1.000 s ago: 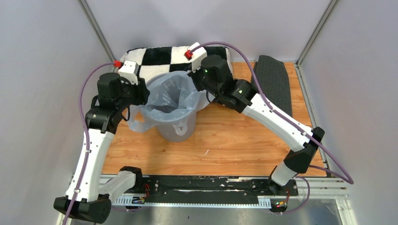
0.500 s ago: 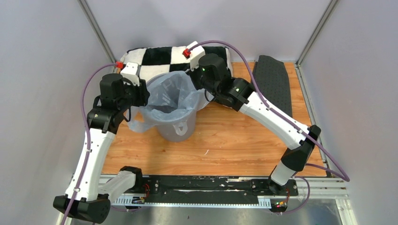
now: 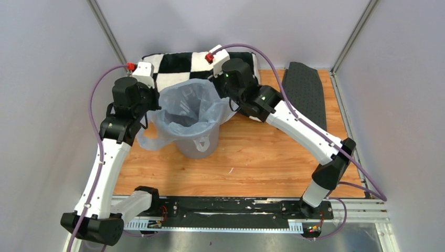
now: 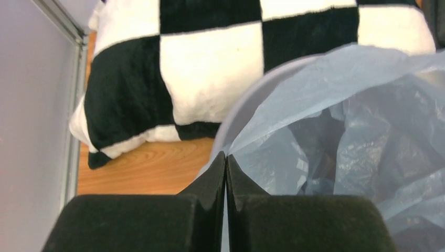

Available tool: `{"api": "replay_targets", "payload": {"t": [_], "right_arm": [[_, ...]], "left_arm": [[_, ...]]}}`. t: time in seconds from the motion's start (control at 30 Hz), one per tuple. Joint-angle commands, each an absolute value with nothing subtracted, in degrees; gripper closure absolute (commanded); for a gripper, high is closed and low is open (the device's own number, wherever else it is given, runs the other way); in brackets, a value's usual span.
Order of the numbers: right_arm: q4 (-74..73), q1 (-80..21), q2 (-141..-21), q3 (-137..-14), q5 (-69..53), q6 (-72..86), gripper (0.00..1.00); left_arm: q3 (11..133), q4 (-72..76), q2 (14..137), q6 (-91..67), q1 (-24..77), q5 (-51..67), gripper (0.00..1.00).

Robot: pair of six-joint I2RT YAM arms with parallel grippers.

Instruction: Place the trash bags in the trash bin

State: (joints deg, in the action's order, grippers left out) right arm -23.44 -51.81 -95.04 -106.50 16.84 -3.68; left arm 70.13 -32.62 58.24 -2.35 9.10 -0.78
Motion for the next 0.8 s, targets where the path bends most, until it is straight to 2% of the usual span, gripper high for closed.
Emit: {"api": "replay_targets", "payload": {"t": [0.0,0.33,0.5,0.77], "right_arm": [[-22.2,-48.9,-98.0,-108.4,16.6,-2.8,1.0],[-18.2,-42.0,-102.9,-109.6,7.8,5.6,1.0],[-18.1,-39.2,-106.0,-111.0,3.4,9.7,1.0],[-17.8,-35.8,-108.9,-109.4,-4.1,15.6,1.0]], "left_arm": [[68.8,-22.4,58.5,-3.1,9.3,-4.9,1.0],[63.9,-8.4,63.0,-2.6,9.3,-8.6,1.0],[62.6,-5.0,66.3,-2.3,9.0,-11.4,1.0],[62.3,-3.3,70.6,-5.4,7.5,-8.8,1.0]]}}
